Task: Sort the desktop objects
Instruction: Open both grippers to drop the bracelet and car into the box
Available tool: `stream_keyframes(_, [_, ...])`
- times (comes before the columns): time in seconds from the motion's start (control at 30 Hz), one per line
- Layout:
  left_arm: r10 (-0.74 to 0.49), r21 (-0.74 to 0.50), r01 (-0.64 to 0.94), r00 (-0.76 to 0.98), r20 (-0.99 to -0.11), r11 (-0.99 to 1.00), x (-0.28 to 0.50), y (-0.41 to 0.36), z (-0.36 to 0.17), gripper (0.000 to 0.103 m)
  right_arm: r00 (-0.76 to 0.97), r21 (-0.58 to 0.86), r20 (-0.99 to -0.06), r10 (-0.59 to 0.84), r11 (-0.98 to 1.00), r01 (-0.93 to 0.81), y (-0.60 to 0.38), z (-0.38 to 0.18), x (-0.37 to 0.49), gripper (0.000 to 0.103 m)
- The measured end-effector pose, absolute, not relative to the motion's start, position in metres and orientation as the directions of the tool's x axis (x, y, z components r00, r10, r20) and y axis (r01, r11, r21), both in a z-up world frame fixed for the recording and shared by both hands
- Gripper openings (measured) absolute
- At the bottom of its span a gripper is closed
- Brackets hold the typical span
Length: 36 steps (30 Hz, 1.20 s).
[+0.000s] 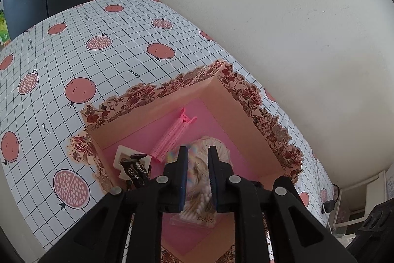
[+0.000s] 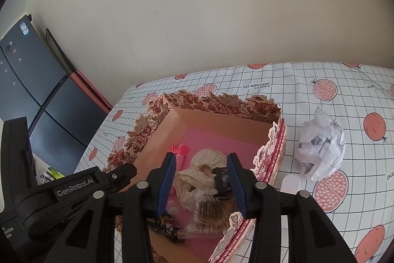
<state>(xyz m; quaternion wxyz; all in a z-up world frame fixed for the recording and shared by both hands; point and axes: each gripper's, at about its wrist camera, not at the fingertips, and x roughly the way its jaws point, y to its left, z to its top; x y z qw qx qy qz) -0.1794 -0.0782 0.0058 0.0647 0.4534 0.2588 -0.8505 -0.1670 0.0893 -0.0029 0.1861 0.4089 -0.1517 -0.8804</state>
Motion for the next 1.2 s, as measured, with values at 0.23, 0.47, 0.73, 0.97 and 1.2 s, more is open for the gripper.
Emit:
stream_keyframes(0.23, [0.115,-0.379,0.349,-0.589,-0.8,-0.857,-0.178,-0.079,0.01,0.049,-0.593,0.405,-0.67,-0.447,-0.889,0.212,0.087,-0.002,-0.167,0.062])
stream_keyframes(0.47, [0.104,-0.378,0.357,-0.595,-0.797,-0.854,-0.177,-0.081,0.012,0.07,-0.593,0.394,-0.668,-0.45,-0.889,0.232,0.085,0.003,-0.167,0.069])
stream_keyframes(0.73, [0.109,-0.392,0.354,-0.609,-0.786,-0.849,-0.176,-0.084,0.016,0.084,-0.606,0.381,-0.657,-0.448,-0.891,0.246,0.088,0.011,-0.165,0.082])
stream_keyframes(0.97, [0.118,-0.4,0.346,-0.613,-0.781,-0.849,-0.174,-0.083,0.02,0.086,-0.629,0.369,-0.648,-0.43,-0.899,0.235,0.094,0.014,-0.166,0.101])
stream_keyframes(1.2, [0.126,-0.405,0.344,-0.61,-0.782,-0.847,-0.174,-0.082,0.022,0.086,-0.64,0.366,-0.64,-0.425,-0.901,0.232,0.102,0.015,-0.167,0.103])
